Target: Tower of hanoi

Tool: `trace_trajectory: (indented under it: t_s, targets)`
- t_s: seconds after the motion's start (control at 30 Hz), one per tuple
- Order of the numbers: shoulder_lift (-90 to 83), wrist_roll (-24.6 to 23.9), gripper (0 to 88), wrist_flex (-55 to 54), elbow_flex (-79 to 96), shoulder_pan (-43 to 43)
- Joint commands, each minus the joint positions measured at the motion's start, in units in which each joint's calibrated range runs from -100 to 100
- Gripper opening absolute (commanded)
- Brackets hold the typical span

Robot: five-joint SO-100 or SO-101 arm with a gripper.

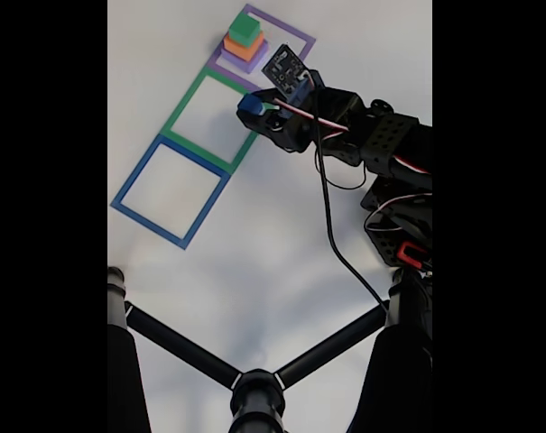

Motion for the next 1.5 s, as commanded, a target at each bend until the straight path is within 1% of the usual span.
trace_trajectory:
  t_s: [0.0, 0.2, 0.37, 0.57, 0.77, 1.0, 1.47]
  targets:
    - [1.62, 0.78, 3.8, -13.45, 5.43, -2.43]
    - [6.67, 0.78, 4.1, -24.38, 10.43, -3.73]
    - [14.61, 0.78, 4.2, -32.88, 10.61, -3.88]
    - [26.22, 0.78, 4.2, -41.70, 8.15, -2.81]
    - [40.73, 0.78, 4.2, -51.25, 1.97, -2.20]
    - [51.38, 0.78, 4.3, -56.92, -4.20, -2.13]
    - [61.56, 0.78, 4.9, -59.91, -10.56, -1.74]
